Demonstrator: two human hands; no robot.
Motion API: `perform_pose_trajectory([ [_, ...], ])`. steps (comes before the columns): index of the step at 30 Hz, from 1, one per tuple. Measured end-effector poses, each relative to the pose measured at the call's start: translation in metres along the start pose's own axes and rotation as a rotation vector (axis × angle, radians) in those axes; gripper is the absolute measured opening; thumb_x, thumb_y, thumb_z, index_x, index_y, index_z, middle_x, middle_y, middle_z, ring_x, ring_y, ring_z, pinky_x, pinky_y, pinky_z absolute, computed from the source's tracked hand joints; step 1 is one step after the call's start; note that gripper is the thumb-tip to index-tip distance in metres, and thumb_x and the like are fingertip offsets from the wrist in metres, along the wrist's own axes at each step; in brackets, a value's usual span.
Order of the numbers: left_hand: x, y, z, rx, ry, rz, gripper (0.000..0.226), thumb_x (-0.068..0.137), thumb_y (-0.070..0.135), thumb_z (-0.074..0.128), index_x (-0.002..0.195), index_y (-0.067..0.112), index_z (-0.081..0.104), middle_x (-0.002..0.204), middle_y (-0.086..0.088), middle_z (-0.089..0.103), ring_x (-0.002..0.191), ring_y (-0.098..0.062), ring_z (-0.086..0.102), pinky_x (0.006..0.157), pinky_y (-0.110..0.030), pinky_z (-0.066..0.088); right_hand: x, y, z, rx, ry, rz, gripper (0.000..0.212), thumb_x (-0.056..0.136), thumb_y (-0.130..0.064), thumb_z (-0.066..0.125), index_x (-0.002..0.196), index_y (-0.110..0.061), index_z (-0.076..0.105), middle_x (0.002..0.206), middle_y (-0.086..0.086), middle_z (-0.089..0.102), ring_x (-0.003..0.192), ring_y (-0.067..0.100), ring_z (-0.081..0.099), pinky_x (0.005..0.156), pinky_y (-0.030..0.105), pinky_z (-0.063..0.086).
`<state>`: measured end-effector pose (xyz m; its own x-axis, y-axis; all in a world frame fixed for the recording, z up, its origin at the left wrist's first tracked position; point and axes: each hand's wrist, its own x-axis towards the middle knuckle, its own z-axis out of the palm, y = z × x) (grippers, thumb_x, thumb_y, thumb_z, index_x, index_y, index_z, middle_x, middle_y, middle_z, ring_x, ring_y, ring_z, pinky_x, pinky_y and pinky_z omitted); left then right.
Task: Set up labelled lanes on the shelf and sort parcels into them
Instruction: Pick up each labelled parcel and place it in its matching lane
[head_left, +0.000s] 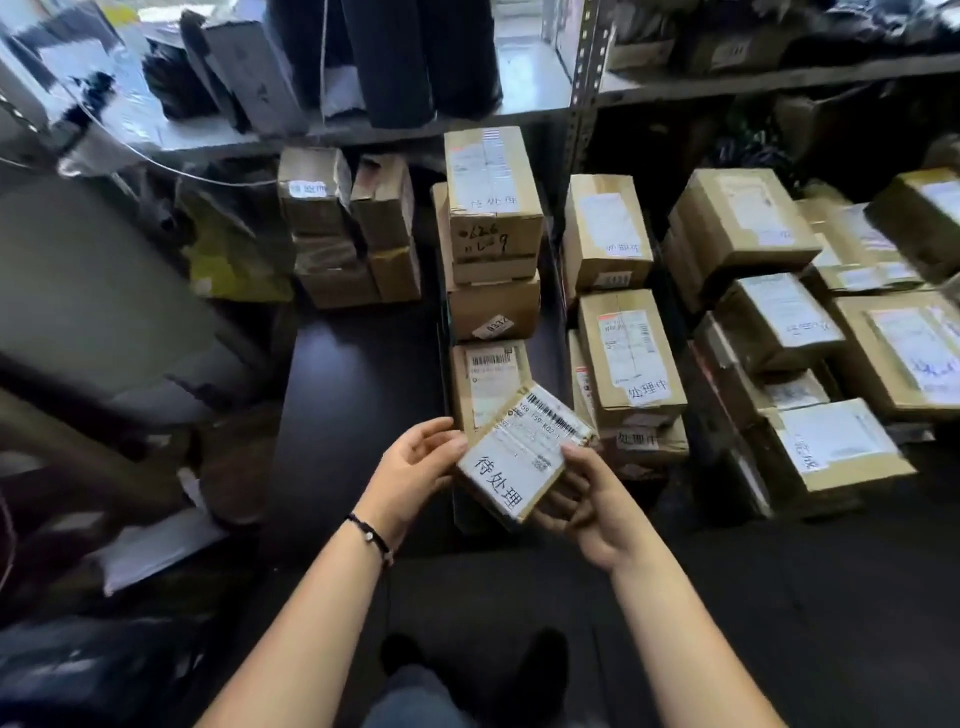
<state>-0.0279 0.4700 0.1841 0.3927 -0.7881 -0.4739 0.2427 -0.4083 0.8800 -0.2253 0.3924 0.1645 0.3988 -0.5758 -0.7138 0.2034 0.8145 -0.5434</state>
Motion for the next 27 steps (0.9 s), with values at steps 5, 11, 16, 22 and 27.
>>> perform_pose_trajectory([
  [5, 0.004, -0.021, -0.029, -0.107, 0.162, -0.025, 0.017, 0.099, 0.021, 0.058, 0.115, 0.021, 0.066, 0.118, -0.003, 0.071, 0.105, -0.019, 0.067, 0.087, -0.035, 0.055, 0.001, 0.042, -0.012, 0.146, 0.103, 0.043, 0.056, 0.071, -0.039, 0.07, 0.124, -0.02, 0.066, 0.116, 0.004, 0.073, 0.101, 0.023, 0.068, 0.08, 0.043, 0.056],
  [11, -0.001, -0.043, -0.046, -0.14, 0.172, -0.145, 0.015, 0.1, 0.019, 0.056, 0.11, 0.019, 0.066, 0.113, -0.005, 0.071, 0.098, -0.019, 0.068, 0.082, -0.033, 0.053, -0.007, 0.076, -0.01, 0.319, 0.211, 0.027, 0.043, 0.09, -0.034, 0.061, 0.131, -0.019, 0.061, 0.127, 0.006, 0.067, 0.109, 0.026, 0.064, 0.071, 0.039, 0.056],
  [16, 0.001, -0.045, -0.047, -0.127, 0.181, -0.146, 0.014, 0.101, 0.02, 0.055, 0.109, 0.02, 0.065, 0.112, -0.004, 0.07, 0.098, -0.02, 0.067, 0.081, -0.032, 0.054, -0.005, 0.096, -0.009, 0.4, 0.248, 0.04, 0.029, 0.094, -0.03, 0.061, 0.12, -0.018, 0.064, 0.121, 0.007, 0.068, 0.105, 0.025, 0.065, 0.069, 0.04, 0.057],
  [22, 0.007, -0.047, -0.039, -0.017, 0.158, -0.099, 0.016, 0.099, 0.025, 0.058, 0.114, 0.024, 0.064, 0.119, -0.003, 0.07, 0.11, -0.02, 0.066, 0.09, -0.036, 0.053, 0.007, 0.122, -0.031, 0.419, 0.297, 0.094, 0.028, 0.095, -0.028, 0.062, 0.121, -0.019, 0.062, 0.11, 0.004, 0.067, 0.093, 0.02, 0.064, 0.06, 0.035, 0.056],
  [27, 0.013, -0.052, -0.026, 0.053, 0.12, -0.13, 0.016, 0.1, 0.027, 0.056, 0.114, 0.025, 0.062, 0.124, -0.002, 0.066, 0.115, -0.021, 0.063, 0.098, -0.04, 0.052, 0.038, 0.133, -0.044, 0.411, 0.337, 0.058, 0.045, 0.092, -0.017, 0.07, 0.135, -0.016, 0.057, 0.123, 0.008, 0.07, 0.11, 0.025, 0.066, 0.082, 0.045, 0.056],
])
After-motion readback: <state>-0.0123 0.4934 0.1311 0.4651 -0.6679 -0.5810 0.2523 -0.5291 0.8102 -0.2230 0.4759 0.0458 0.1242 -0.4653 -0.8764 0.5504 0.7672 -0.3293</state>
